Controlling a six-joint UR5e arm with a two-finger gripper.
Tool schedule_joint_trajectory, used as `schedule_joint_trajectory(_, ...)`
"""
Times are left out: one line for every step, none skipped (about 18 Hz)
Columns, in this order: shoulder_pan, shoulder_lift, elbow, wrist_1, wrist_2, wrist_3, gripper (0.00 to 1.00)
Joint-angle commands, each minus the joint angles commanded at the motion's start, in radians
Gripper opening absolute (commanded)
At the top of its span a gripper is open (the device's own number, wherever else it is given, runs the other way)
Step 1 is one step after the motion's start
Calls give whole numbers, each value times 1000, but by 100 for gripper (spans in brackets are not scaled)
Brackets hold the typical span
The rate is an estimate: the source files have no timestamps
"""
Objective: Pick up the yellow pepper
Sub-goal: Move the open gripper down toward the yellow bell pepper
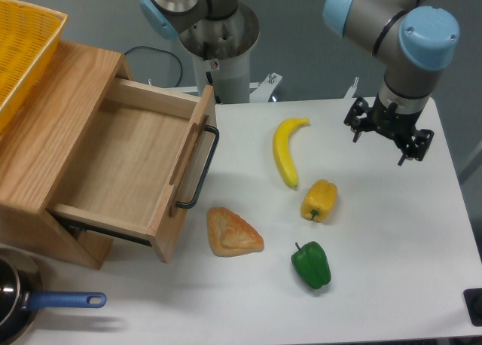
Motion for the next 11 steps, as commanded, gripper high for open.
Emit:
schedule_joint_trajectory(0, -2, 0, 0, 0, 0, 100)
schedule_joint_trajectory(0, -3, 0, 0, 3, 0, 100)
schedule_joint_trajectory(-2, -6, 0, 0, 0, 0, 100)
schedule_joint_trajectory(-2, -6, -2, 5, 0, 0, 100)
schedule_joint_trajectory(-5, -11, -2, 5, 0, 0, 100)
schedule_joint_trajectory(-9, -23, -3, 6, 0, 0, 100)
schedule_joint_trajectory(-15, -32, -8, 8, 0, 0, 100)
schedule_joint_trajectory(-23, -43, -11, 12, 0, -2, 100)
schedule_joint_trajectory(-25, -48, -17, 14, 0, -3, 100)
schedule_joint_trajectory(-23, -48, -32, 15, 0, -11, 100)
schedule_joint_trajectory(-17, -45, -57, 38, 0, -12, 100)
